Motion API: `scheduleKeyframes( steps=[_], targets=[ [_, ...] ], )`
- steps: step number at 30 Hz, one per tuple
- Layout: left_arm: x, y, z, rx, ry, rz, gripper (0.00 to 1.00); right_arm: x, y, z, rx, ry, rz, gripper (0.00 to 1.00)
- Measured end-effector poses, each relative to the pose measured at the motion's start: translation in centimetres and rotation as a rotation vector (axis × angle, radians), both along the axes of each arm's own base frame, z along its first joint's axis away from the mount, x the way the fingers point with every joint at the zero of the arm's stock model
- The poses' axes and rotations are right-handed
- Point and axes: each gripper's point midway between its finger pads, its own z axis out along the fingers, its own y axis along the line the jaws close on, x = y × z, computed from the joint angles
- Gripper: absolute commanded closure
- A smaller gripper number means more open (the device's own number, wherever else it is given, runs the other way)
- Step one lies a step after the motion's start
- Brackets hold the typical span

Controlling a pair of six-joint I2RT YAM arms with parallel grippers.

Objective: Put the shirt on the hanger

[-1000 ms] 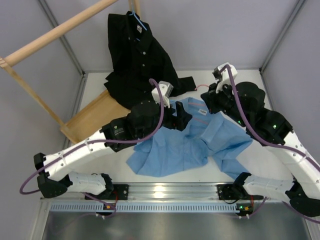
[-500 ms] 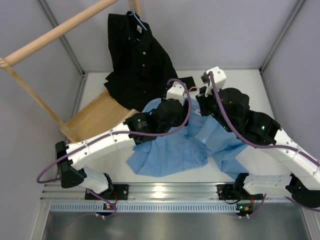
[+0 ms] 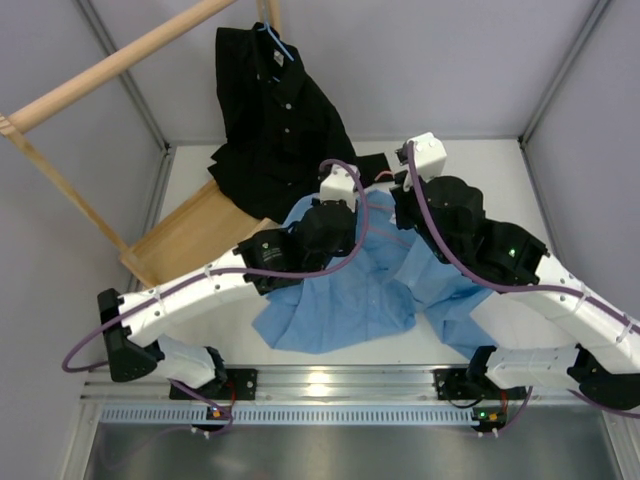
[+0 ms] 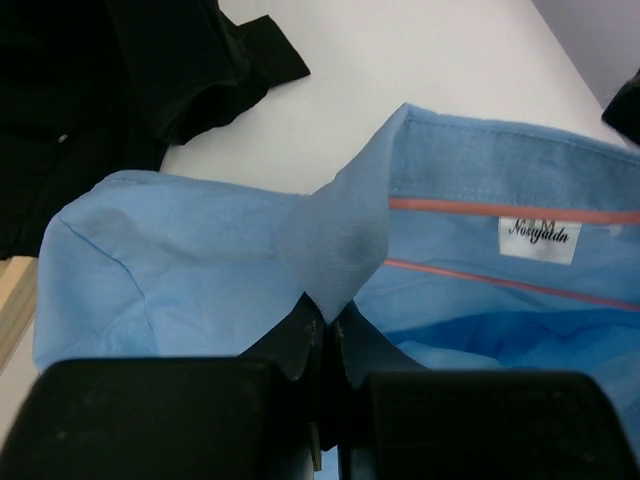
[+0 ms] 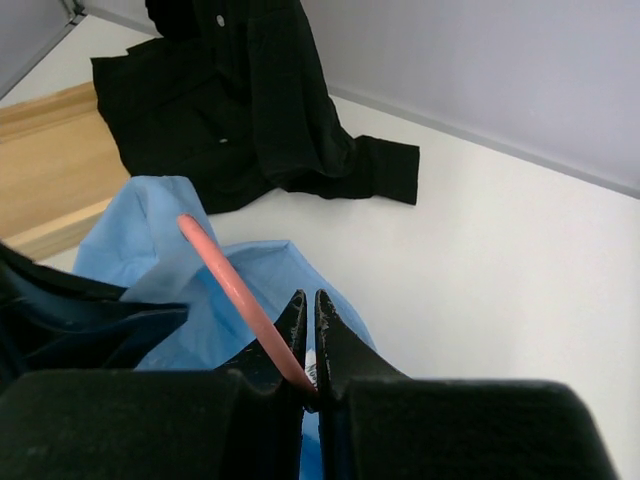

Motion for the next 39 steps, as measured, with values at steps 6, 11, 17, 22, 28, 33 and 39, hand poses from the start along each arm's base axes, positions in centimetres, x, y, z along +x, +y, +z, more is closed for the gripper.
scheduleKeyframes(
  steps=[6,11,17,22,28,33,39],
  targets=[
    [-1.7,2.2,-0.2,-0.077,0.003,-0.017,1.0,1.0,-1.1,0.2,0.047,0.005,-0.069,1.0],
    [-2.4,1.9,-1.8,-0.091,0.021,-0.065,1.0,1.8,-2.3,0.8,0.105,-0.007,-0.15,1.0],
    [-2.4,0.7,-3.3,-0.072,0.042,-0.094,0.67,1.7,-2.5,1.5,0.161,-0.031,-0.157,1.0],
    [-2.9,0.1,-3.1,-0.047,0.031,-0.165,0.02,1.2,-2.6,0.7,0.214,-0.053,-0.118,1.0],
    [-5.0,-0.3,0.0,-0.048,-0.016,-0.339,0.02,0.9,-3.1,1.2,0.257,-0.084,-0.096,1.0],
    [-5.6,3.8,7.6,-0.105,-0.205,-0.327,0.06,0.5,-3.6,2.1,0.277,-0.107,-0.069,1.0],
    [-4.1,5.0,12.9,-0.03,-0.39,-0.417,0.11,-0.3,-3.3,2.4,0.278,-0.105,0.005,1.0]
  ],
)
